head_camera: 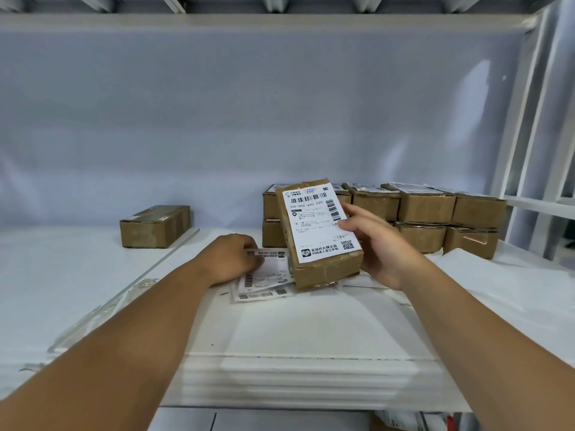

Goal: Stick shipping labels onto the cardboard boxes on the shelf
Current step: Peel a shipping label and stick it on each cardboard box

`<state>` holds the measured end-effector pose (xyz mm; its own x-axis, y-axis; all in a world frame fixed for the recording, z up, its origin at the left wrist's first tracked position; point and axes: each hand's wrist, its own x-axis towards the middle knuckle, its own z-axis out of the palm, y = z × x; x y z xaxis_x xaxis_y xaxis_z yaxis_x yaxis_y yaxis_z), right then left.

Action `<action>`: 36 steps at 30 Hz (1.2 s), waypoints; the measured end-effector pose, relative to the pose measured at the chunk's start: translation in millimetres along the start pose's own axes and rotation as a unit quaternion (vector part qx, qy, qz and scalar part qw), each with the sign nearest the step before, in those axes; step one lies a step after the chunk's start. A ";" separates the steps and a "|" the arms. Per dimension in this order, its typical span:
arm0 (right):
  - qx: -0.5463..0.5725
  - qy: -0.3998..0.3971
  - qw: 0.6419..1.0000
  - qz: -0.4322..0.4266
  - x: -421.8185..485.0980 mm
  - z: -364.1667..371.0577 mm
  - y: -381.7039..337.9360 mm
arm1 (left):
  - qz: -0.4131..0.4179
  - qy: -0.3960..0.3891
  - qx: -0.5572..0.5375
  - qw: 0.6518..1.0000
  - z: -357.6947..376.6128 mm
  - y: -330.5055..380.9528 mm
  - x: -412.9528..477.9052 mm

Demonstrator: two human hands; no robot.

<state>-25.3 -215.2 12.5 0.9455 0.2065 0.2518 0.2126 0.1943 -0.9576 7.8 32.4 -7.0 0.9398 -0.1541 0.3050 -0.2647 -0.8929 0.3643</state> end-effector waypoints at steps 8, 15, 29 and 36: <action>0.023 0.000 1.000 -0.008 -1.9 1.6 -3.8 | 0.083 -0.037 -0.038 0.995 6.7 33.3 -14.4; 0.078 0.002 0.997 -0.016 -5.5 2.0 -8.8 | 0.144 -0.002 -0.119 0.982 7.5 39.8 -16.0; 0.089 0.087 0.990 -0.064 42.0 75.0 -22.0 | -0.052 0.144 -0.598 0.787 -19.0 42.5 -8.7; 0.139 0.076 0.982 -0.102 68.9 119.5 -19.2 | -0.037 0.304 -0.580 0.755 -27.3 28.9 -11.6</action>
<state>6.2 -90.1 64.9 0.9205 -0.0063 0.3906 0.3465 0.4752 -0.8088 -16.6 20.0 24.0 0.7817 0.4148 0.4657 -0.5590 0.1349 0.8181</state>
